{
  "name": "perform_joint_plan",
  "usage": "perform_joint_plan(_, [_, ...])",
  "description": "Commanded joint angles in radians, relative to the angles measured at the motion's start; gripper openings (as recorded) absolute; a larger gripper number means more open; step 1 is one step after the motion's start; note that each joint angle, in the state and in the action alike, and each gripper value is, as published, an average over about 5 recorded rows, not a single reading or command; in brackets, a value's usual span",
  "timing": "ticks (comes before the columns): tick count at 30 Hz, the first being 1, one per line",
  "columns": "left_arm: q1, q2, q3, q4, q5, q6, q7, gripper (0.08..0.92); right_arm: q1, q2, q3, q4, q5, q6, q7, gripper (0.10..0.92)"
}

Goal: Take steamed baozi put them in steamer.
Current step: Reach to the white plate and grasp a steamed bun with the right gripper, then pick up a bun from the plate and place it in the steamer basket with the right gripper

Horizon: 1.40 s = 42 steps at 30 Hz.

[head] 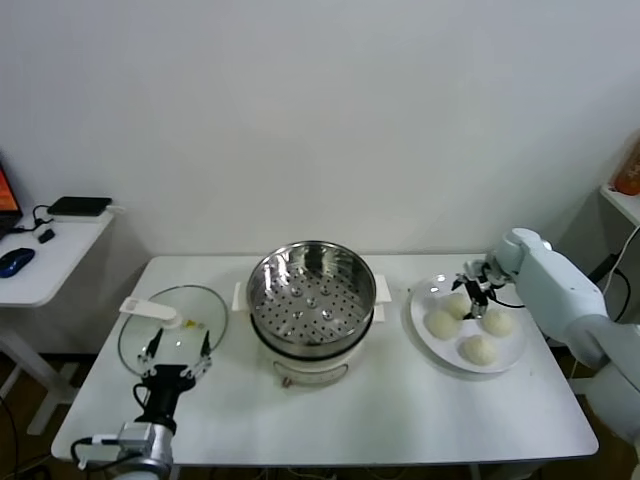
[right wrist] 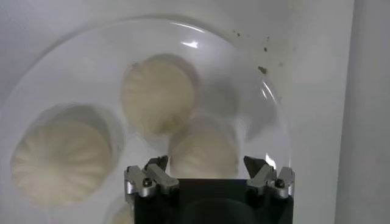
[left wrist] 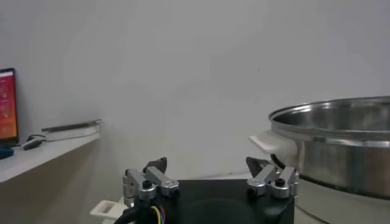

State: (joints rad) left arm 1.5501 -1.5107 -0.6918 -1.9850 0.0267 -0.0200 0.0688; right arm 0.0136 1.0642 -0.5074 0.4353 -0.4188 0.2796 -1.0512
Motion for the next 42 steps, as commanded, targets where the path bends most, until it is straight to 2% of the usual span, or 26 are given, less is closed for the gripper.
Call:
perform_joint_plan(1, [0.001,0.001,0.0,0.001,0.0,-0.001,-0.002,0.823,-0.004,0.008,0.028,-0.02,-0.03,0.002,0.0,0.823])
perform_joint_plan(5, [0.002,0.0,0.0,0.002,0.0,-0.002,-0.002,0.823,-0.005,0.009,0.032,-0.024,-0.034,0.0,-0.001,0.818])
perform_joint_plan(16, [0.004,-0.001,-0.003,0.001,-0.001,-0.005,-0.005,0.823,-0.011,0.009,0.044,-0.026,-0.032,0.0,0.0,0.721])
perform_joint_plan(24, [0.005,-0.002,-0.004,0.003,-0.001,-0.007,-0.006,0.823,-0.007,-0.003,0.04,0.001,-0.021,0.003,0.0,0.688])
perform_joint_plan(31, [0.007,-0.002,-0.009,-0.003,0.0,-0.006,-0.005,0.823,0.015,-0.068,-0.03,0.14,0.044,0.015,-0.01,0.687])
perform_joint_plan(42, [0.013,-0.002,-0.009,-0.022,0.015,0.004,-0.007,0.823,0.205,-0.211,-0.282,0.52,0.177,0.03,-0.025,0.679])
